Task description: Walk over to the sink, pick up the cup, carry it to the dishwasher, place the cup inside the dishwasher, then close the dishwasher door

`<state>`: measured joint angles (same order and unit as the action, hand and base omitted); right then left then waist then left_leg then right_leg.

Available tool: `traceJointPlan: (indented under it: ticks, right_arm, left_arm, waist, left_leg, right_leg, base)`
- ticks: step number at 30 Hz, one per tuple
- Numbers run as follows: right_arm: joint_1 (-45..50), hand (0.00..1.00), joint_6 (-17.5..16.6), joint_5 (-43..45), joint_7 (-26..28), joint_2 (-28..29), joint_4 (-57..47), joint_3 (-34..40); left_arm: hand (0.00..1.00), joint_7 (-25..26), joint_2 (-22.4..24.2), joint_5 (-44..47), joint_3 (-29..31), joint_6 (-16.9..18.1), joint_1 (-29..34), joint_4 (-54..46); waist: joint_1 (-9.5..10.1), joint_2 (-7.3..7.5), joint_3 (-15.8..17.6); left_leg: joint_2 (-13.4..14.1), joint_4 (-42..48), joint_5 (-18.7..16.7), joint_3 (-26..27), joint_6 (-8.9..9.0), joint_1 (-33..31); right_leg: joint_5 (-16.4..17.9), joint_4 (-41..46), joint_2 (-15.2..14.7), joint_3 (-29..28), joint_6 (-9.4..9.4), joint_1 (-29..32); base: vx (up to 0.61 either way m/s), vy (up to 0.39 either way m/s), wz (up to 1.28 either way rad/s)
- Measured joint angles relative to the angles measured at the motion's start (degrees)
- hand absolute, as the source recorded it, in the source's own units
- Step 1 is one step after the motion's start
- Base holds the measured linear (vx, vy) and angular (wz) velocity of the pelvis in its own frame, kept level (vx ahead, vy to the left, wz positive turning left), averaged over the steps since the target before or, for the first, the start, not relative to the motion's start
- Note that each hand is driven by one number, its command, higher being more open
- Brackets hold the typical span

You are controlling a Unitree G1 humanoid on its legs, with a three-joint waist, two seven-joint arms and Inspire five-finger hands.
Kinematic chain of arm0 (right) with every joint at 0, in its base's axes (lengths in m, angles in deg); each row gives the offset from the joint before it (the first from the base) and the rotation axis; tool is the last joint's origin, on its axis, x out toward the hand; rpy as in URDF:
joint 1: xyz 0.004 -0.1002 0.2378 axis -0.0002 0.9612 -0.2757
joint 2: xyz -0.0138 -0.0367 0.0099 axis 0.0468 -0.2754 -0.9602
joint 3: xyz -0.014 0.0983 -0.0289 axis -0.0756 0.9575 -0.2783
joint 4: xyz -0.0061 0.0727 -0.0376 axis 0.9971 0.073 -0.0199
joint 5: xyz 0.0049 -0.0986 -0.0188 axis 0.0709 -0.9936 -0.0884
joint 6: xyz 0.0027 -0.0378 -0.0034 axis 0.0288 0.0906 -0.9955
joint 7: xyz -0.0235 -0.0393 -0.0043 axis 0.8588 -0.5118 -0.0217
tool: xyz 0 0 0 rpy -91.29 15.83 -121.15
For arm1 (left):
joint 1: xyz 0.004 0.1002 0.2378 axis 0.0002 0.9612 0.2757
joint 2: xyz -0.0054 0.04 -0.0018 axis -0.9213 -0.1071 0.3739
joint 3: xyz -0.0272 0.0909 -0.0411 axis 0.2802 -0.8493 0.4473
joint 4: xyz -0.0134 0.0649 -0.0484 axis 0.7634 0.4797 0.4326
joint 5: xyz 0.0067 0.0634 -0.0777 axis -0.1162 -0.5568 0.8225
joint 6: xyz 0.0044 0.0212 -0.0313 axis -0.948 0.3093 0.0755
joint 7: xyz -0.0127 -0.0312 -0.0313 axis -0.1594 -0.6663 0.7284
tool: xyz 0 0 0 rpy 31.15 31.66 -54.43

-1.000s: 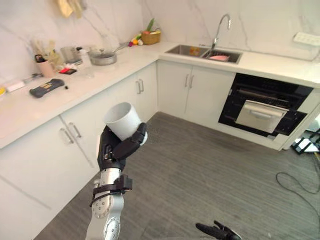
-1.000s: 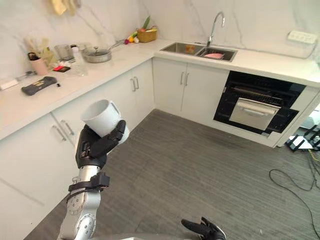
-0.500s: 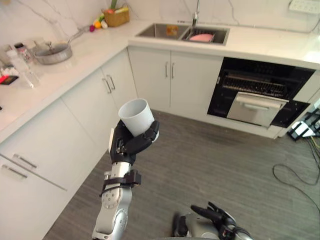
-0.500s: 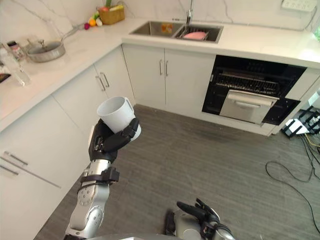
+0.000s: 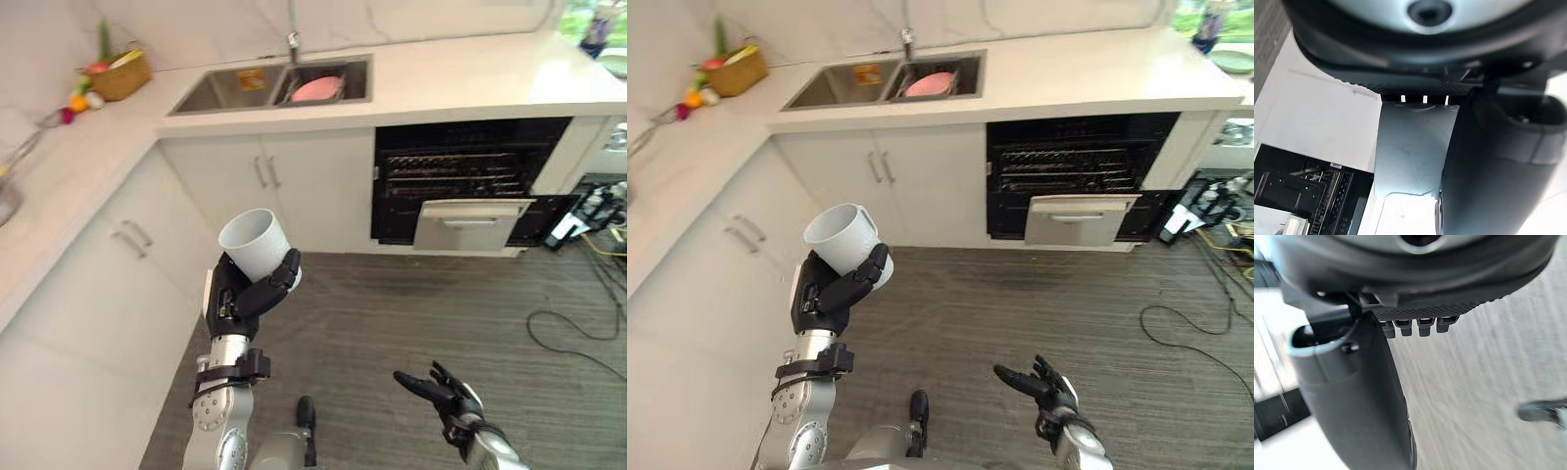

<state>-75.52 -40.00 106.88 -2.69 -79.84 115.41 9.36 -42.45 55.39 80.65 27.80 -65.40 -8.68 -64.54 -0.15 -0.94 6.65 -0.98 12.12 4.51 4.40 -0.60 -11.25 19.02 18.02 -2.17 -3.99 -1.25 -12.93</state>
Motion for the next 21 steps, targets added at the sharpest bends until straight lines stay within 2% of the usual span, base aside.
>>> traceJointPlan:
  ticks: [1,2,3,4,5,6,7,8,9,10,11,12,13,14,15,16,17,19,20,21]
  right_arm:
    - [1.87,1.00,-1.49,0.05,0.28,1.16,1.57,1.31]
    - [2.54,1.00,-2.40,0.07,0.30,1.94,2.15,1.77]
    - [4.93,1.00,-4.49,0.19,0.37,3.38,2.32,2.31]
    - [6.12,1.00,-5.95,0.26,0.43,3.75,2.33,2.32]
    - [7.48,1.00,-7.07,0.36,0.37,5.06,2.63,2.10]
    - [8.67,1.00,-8.52,0.27,0.40,5.33,2.60,1.10]
    - [8.80,1.00,-9.28,0.10,0.57,5.35,2.23,0.47]
    - [8.43,1.00,-10.78,0.08,0.91,5.70,1.12,-0.96]
    - [7.87,1.00,-11.72,0.09,1.22,6.33,-0.69,-1.86]
    - [7.57,1.00,-12.02,0.09,1.32,6.59,-1.58,-2.37]
    - [7.02,1.00,-12.18,0.09,1.38,7.10,-3.45,-3.01]
    - [6.81,1.00,-12.19,0.09,1.25,7.36,-5.09,-3.71]
    - [7.07,1.00,-12.19,0.09,1.11,7.87,-7.78,-4.24]
    - [7.43,1.00,-12.24,0.10,1.00,8.01,-9.28,-4.71]
    - [8.12,1.00,-12.73,0.10,0.88,8.07,-11.80,-5.61]
    - [7.76,1.00,-12.90,0.09,0.87,7.45,-12.16,-5.92]
    - [7.44,1.00,-12.82,0.11,0.71,7.06,-12.30,-5.95]
    - [7.61,1.00,-12.33,0.12,-0.37,7.28,-14.83,-6.15]
    - [8.13,1.00,-11.64,0.12,-1.23,7.50,-15.83,-6.21]
    - [9.84,1.00,-10.68,0.13,-2.88,7.93,-18.60,-6.24]
  left_arm:
    - [0.00,-0.59,-0.45,0.20,0.94,-0.04,-0.23,0.00]
    - [0.00,-0.96,-0.74,0.25,1.62,-0.07,-0.61,-0.03]
    - [0.00,-1.81,-1.66,0.37,2.52,-0.09,-1.37,-0.16]
    - [0.00,-1.97,-1.83,0.38,2.61,-0.08,-1.68,-0.38]
    - [0.00,-1.97,-2.71,0.65,3.56,-0.29,-1.60,-0.35]
    - [0.00,-1.27,-2.71,0.55,3.32,-0.61,-1.62,-0.36]
    - [0.00,-1.17,-2.38,0.41,3.34,-0.45,-1.72,-0.62]
    - [0.00,-0.33,-2.49,-0.01,3.57,0.33,-2.23,-0.87]
    - [0.00,0.76,-2.94,-0.06,3.61,0.59,-2.98,-0.88]
    - [0.00,1.17,-3.09,-0.10,3.67,0.60,-3.20,-0.88]
    - [0.00,1.37,-3.28,-0.11,3.67,0.58,-3.18,-0.80]
    - [0.00,1.34,-3.32,-0.11,3.51,0.59,-2.79,-0.80]
    - [0.00,1.22,-3.31,-0.09,3.52,0.75,-1.95,-0.90]
    - [0.00,1.13,-3.33,-0.08,3.52,1.10,-1.30,-0.95]
    - [0.00,1.07,-3.52,-0.07,3.71,1.88,0.00,-1.03]
    - [0.00,1.02,-2.95,0.00,4.16,2.03,0.97,-0.11]
    - [0.00,1.04,-1.97,0.03,4.10,1.95,2.37,0.01]
    - [0.00,0.75,-1.10,0.00,3.25,2.32,2.50,-0.56]
    - [0.00,0.76,-0.97,0.02,2.82,2.32,2.47,-0.56]
    - [0.00,0.74,-0.87,0.01,1.80,2.32,2.48,-0.69]
  waist:
    - [0.04,1.24,-0.47]
    - [0.12,1.71,-0.06]
    - [0.14,2.94,0.27]
    - [0.05,3.16,0.27]
    - [-0.11,5.90,-0.50]
    - [-0.91,4.91,-1.04]
    - [-0.88,4.31,-1.26]
    - [-1.05,3.61,-1.85]
    - [-1.76,3.10,-1.99]
    - [-2.31,2.89,-1.83]
    - [-2.88,2.33,-1.35]
    - [-3.04,2.00,-1.05]
    - [-2.94,2.11,-1.14]
    - [-2.89,2.41,-1.33]
    - [-2.90,3.62,-1.80]
    - [-2.95,3.17,-1.80]
    - [-2.86,1.56,-2.25]
    - [-2.81,0.88,-1.37]
    - [-2.70,0.88,-1.21]
    - [-2.35,0.70,-0.90]
  left_leg:
    - [-0.23,4.54,-3.88,0.89,0.02,-0.05]
    - [-0.15,8.78,-6.12,1.41,-0.13,-0.73]
    - [-2.05,9.77,-8.75,2.87,0.64,-0.15]
    - [-2.83,7.62,-8.81,3.03,-2.67,1.91]
    - [-4.88,4.78,-9.37,3.78,-3.22,6.65]
    - [-4.69,1.56,-10.10,3.30,-4.27,10.86]
    - [-4.04,0.15,-9.97,3.64,-3.91,12.33]
    - [-2.83,-1.87,-10.25,4.24,-3.73,14.16]
    - [-1.61,-3.79,-10.26,4.39,-3.64,15.68]
    - [-0.93,-4.62,-10.34,4.37,-3.51,16.49]
    - [0.58,-5.87,-10.68,4.62,-2.96,18.48]
    - [1.51,-6.27,-11.18,5.52,-2.21,19.97]
    - [2.36,-6.27,-12.58,6.78,-0.98,21.75]
    - [2.42,-6.18,-13.65,7.35,-0.41,22.58]
    - [1.56,-5.63,-16.21,8.07,0.50,24.11]
    - [2.11,-4.41,-18.03,8.82,1.13,25.39]
    - [3.35,-3.29,-18.73,9.11,1.58,25.31]
    - [4.95,1.23,-20.27,9.22,1.77,24.68]
    - [5.63,5.18,-20.74,9.60,1.89,23.84]
    - [7.74,15.77,-20.78,10.02,1.75,21.10]
  right_leg:
    - [-0.85,2.36,-0.99,1.30,-1.25,-0.47]
    - [-1.78,4.23,-1.09,2.01,-1.27,-0.91]
    - [-2.41,11.31,-2.17,4.80,-1.05,-0.43]
    - [-3.21,17.01,-3.01,6.64,-1.42,1.14]
    - [-9.30,29.59,-6.94,8.80,0.20,5.61]
    - [-16.30,37.17,-8.20,9.67,0.95,9.22]
    - [-14.50,39.85,-8.06,9.68,1.55,11.73]
    - [-9.74,42.46,-7.58,9.85,1.65,17.40]
    - [-6.83,40.91,-6.63,10.87,0.70,22.13]
    - [-5.64,39.00,-6.11,11.71,0.53,23.82]
    - [-4.08,33.02,-5.05,13.70,0.63,26.06]
    - [-3.98,26.64,-4.42,15.34,0.49,26.64]
    - [-4.72,16.72,-3.35,17.27,0.47,26.56]
    - [-6.44,11.84,-2.87,17.54,0.68,26.55]
    - [-14.05,4.31,-2.90,17.27,1.89,26.99]
    - [-15.98,5.56,-2.63,16.79,4.01,26.72]
    - [-15.60,5.85,-1.31,16.82,3.86,26.46]
    - [-11.85,6.39,-0.06,17.05,4.73,25.52]
    - [-10.78,6.23,0.29,17.24,4.33,24.39]
    - [-9.57,5.15,0.94,17.60,4.74,21.33]
  base:
    - [0.54,0.136,-0.15]
    - [0.47,0.149,-0.17]
    - [0.28,0.140,-0.07]
    - [0.29,0.186,-0.09]
    - [0.31,0.152,-0.05]
    - [0.45,0.139,-0.14]
    - [0.47,0.096,-0.23]
    - [0.44,0.073,-0.30]
    - [0.28,0.036,-0.24]
    - [0.28,-0.006,-0.13]
    - [0.28,-0.038,-0.17]
    - [0.50,-0.088,-0.30]
    - [0.44,-0.095,-0.33]
    - [0.38,-0.099,-0.44]
    - [0.34,-0.112,-0.46]
    - [0.39,-0.131,-0.53]
    - [0.44,-0.148,-0.40]
    - [0.32,-0.131,-0.11]
    - [0.26,-0.145,0.06]
    - [0.26,-0.147,0.08]
